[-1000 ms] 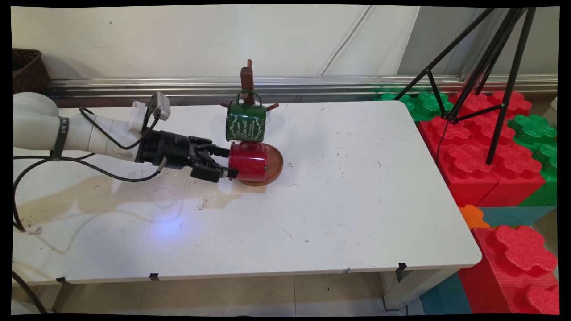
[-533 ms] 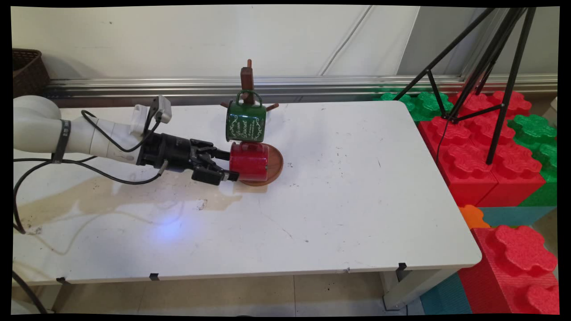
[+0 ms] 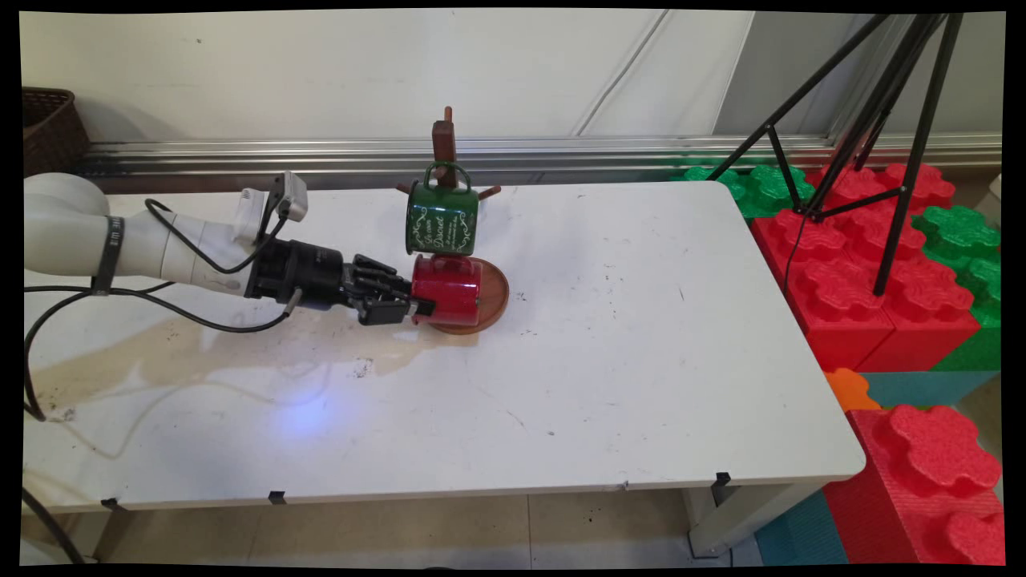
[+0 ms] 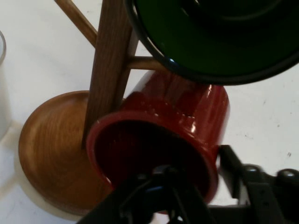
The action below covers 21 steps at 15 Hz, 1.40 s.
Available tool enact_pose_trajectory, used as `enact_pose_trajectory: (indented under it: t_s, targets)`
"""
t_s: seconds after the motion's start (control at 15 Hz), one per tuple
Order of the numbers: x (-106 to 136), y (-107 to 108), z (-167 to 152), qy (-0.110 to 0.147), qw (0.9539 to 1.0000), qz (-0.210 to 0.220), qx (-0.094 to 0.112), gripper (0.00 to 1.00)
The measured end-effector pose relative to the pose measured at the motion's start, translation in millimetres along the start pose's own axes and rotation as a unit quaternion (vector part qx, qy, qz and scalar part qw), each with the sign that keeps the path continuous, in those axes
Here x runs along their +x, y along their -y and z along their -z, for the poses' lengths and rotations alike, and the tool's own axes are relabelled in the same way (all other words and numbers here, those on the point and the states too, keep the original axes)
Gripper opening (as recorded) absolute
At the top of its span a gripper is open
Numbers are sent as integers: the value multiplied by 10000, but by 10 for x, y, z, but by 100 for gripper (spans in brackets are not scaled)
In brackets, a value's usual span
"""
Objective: Pick up the red mug from the rack, then place the picked object on the table
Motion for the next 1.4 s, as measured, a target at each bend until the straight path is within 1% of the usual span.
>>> enact_pose_trajectory:
  t_s: [0.33,1.07,1.27,1.4]
  targets:
    - [-2,-28,18,1,10000,44,-69,0]
    - [40,-156,107,-28,9992,138,-369,0]
    - [38,-202,149,24,9989,119,-455,0]
    - [31,-229,192,102,9987,70,-492,0]
